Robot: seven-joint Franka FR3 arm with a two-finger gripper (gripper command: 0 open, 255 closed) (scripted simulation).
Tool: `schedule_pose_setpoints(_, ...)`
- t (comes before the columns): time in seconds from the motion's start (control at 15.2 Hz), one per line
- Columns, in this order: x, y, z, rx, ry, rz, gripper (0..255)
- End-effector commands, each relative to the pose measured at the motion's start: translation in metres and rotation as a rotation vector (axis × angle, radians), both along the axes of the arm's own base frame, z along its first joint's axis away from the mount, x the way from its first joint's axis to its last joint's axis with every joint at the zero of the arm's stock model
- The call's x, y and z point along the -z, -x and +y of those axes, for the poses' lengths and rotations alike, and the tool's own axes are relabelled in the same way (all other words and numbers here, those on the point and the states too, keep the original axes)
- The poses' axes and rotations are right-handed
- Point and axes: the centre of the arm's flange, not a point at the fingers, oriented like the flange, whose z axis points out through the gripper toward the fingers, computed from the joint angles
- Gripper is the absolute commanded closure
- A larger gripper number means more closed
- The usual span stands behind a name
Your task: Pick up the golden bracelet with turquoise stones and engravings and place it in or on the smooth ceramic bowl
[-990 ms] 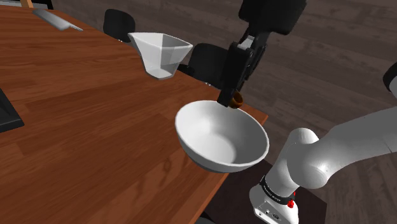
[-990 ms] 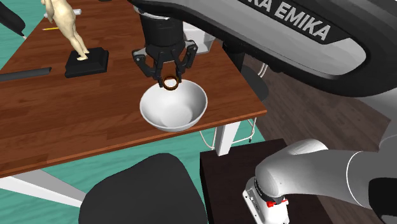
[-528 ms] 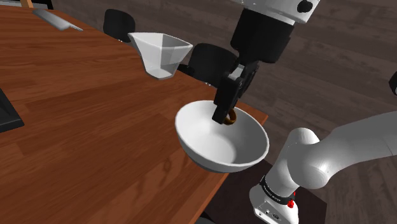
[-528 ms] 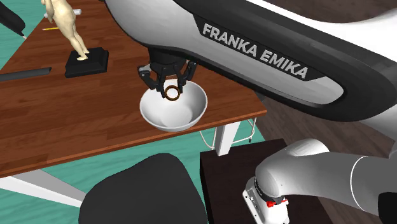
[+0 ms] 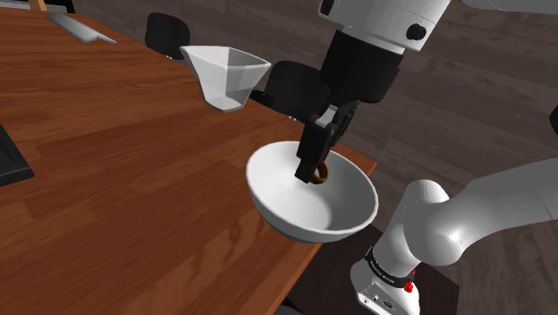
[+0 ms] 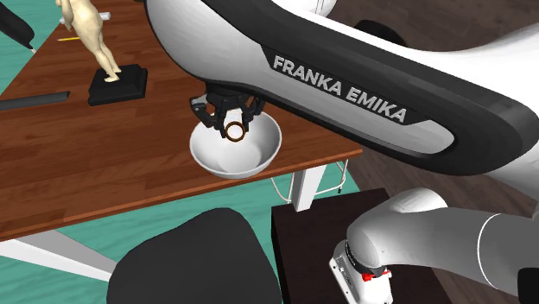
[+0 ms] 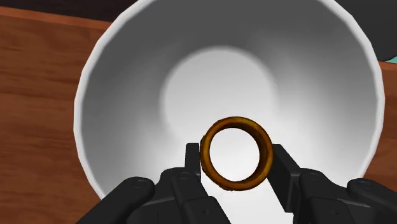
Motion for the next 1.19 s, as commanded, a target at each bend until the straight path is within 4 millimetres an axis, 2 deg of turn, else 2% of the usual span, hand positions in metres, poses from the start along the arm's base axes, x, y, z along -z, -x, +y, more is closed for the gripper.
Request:
schedule_pose_setpoints(0.0,0.000,0.000,0.000,0.000,0.000,0.000,255)
schedule_pose_setpoints(0.07,0.000,0.000,0.000,0.000,0.000,0.000,0)
schedule_pose_setpoints(0.4,0.000,0.000,0.000,0.000,0.000,0.000,0)
schedule_pose_setpoints(0.66,-0.050,0.004,-0.002,0.000,0.000,0.000,0)
schedule_pose_setpoints(1.12,-0.050,0.004,-0.002,0.000,0.000,0.000,0)
